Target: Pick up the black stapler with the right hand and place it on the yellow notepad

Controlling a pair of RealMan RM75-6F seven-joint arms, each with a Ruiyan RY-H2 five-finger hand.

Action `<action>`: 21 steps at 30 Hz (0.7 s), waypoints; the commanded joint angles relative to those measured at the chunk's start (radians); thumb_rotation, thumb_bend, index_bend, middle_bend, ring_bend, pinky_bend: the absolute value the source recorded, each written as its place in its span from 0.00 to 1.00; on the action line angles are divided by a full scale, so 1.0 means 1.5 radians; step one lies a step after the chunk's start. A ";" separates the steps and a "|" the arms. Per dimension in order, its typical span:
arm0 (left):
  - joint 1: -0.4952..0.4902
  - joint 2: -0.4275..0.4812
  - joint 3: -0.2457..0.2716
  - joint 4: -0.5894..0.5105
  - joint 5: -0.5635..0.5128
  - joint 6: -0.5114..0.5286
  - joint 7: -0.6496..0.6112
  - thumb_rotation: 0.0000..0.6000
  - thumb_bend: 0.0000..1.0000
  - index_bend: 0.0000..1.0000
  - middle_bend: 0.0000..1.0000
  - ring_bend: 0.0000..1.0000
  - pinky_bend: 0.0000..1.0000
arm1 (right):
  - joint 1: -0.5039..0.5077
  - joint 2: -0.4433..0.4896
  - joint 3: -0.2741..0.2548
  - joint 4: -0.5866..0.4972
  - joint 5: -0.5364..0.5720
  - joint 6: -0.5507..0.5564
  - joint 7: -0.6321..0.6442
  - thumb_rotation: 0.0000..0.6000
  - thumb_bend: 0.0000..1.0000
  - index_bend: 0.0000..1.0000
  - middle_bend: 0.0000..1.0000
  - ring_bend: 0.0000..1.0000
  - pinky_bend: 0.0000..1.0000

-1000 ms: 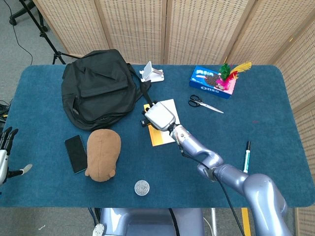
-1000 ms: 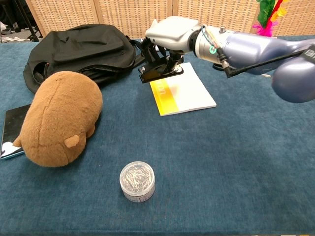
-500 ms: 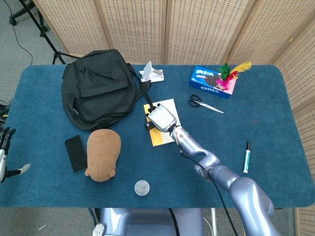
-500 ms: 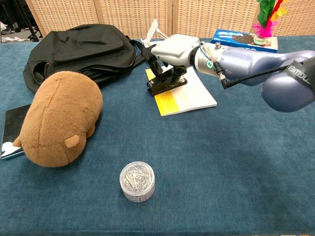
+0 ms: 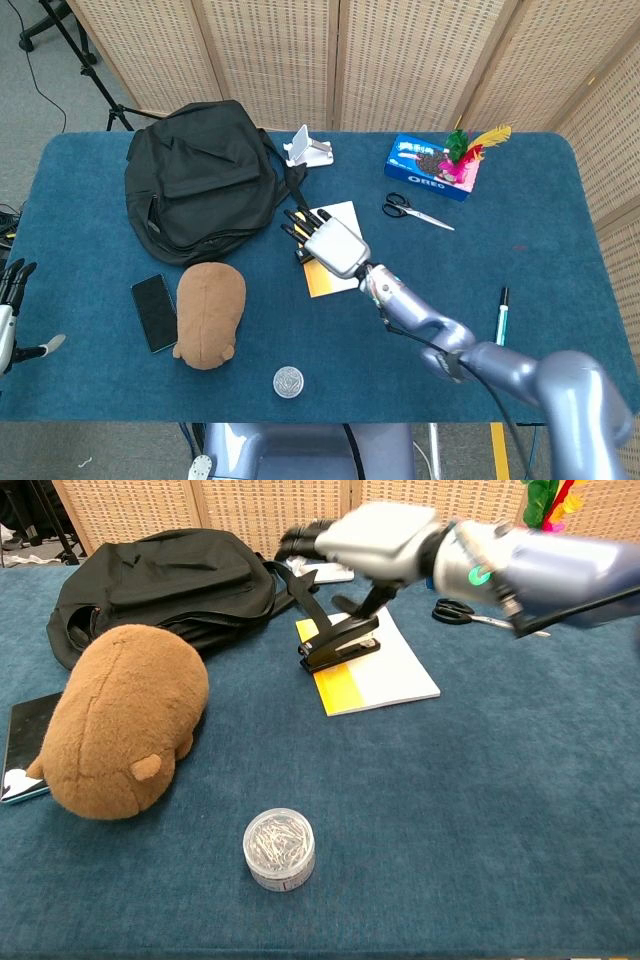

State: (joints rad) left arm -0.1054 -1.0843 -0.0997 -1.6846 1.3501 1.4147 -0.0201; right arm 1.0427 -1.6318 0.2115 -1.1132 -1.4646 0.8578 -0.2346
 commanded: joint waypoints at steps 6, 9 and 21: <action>0.004 0.008 0.011 -0.007 0.030 0.010 -0.015 1.00 0.00 0.00 0.00 0.00 0.00 | -0.203 0.253 -0.024 -0.257 0.019 0.220 -0.052 1.00 0.23 0.00 0.00 0.00 0.20; 0.005 0.009 0.014 -0.006 0.035 0.013 -0.017 1.00 0.00 0.00 0.00 0.00 0.00 | -0.273 0.284 -0.055 -0.265 0.003 0.288 0.006 1.00 0.00 0.00 0.00 0.00 0.13; 0.007 0.004 0.025 -0.004 0.061 0.022 -0.010 1.00 0.00 0.00 0.00 0.00 0.00 | -0.473 0.251 -0.127 -0.152 -0.024 0.472 0.211 1.00 0.00 0.00 0.00 0.00 0.07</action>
